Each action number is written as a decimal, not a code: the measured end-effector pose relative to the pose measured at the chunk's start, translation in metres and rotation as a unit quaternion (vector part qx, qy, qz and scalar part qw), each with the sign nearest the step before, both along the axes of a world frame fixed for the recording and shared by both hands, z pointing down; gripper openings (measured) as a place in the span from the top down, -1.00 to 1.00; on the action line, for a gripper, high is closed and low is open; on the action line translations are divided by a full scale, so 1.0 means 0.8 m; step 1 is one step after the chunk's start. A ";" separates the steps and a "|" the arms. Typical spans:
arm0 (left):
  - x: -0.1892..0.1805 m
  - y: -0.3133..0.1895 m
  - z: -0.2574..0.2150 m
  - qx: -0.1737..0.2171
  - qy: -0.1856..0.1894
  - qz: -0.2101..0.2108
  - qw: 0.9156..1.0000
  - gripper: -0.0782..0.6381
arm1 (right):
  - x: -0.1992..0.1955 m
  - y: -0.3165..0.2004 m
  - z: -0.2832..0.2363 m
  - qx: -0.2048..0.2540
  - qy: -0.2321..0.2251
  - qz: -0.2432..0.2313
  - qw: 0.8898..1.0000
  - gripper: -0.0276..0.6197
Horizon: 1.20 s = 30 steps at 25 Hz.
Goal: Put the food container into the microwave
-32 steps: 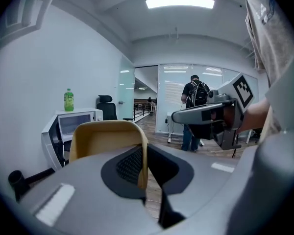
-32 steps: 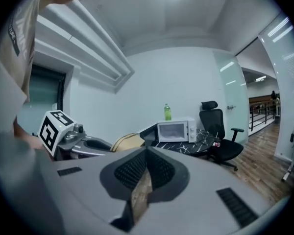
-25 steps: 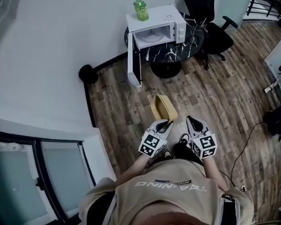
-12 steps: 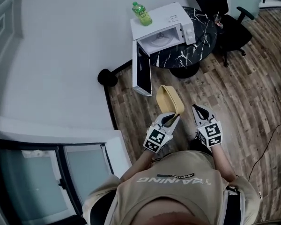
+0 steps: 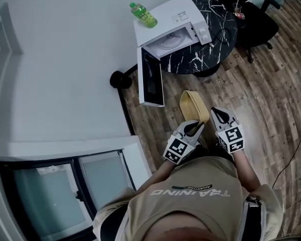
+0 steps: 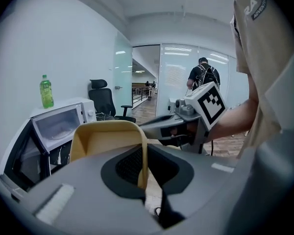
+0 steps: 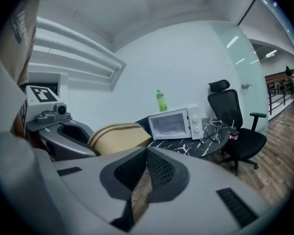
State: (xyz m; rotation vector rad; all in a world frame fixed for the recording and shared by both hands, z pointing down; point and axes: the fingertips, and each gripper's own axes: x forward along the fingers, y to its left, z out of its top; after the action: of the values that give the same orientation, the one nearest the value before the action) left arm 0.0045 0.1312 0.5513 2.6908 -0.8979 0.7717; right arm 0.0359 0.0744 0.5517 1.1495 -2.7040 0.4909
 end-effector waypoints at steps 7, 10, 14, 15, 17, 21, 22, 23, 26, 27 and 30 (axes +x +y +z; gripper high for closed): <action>-0.014 -0.073 -0.001 0.013 0.001 -0.002 1.000 0.70 | -0.017 -0.056 0.001 0.026 0.030 -0.023 0.999 0.89; -0.032 -0.102 0.002 0.010 0.008 0.000 1.000 0.70 | -0.031 -0.077 -0.001 0.028 0.042 -0.026 0.998 0.89; -0.061 -0.145 0.002 0.012 0.018 0.009 1.000 0.70 | -0.056 -0.113 -0.017 0.034 0.055 -0.016 0.998 0.89; -0.068 -0.156 0.000 0.015 0.022 0.012 1.000 0.70 | -0.062 -0.122 -0.021 0.034 0.058 -0.010 0.998 0.89; -0.081 -0.179 -0.001 0.018 0.024 0.019 0.999 0.70 | -0.071 -0.143 -0.028 0.034 0.067 0.001 0.997 0.89; -0.115 -0.221 0.008 0.015 0.012 0.040 0.999 0.70 | -0.099 -0.183 -0.035 0.046 0.096 0.020 0.994 0.89; -0.122 -0.230 0.010 0.007 0.014 0.044 0.999 0.70 | -0.104 -0.191 -0.036 0.048 0.101 0.026 0.993 0.89; -0.127 -0.238 0.011 -0.003 0.020 0.046 0.999 0.70 | -0.108 -0.200 -0.038 0.047 0.103 0.032 0.993 0.89; -0.137 -0.265 0.017 -0.016 0.032 0.056 0.998 0.70 | -0.117 -0.224 -0.039 0.042 0.101 0.050 0.993 0.89; -0.141 -0.274 0.019 -0.014 0.028 0.061 0.998 0.70 | -0.119 -0.230 -0.037 0.037 0.102 0.055 0.993 0.89; -0.151 -0.289 0.022 -0.014 0.022 0.072 0.997 0.70 | -0.129 -0.237 -0.026 0.022 0.109 0.063 0.992 0.89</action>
State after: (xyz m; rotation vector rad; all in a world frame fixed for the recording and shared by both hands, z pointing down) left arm -0.1165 -0.1003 0.5691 2.7611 -0.6835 0.7449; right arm -0.0672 -0.1151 0.5306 1.3076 -2.4790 0.3046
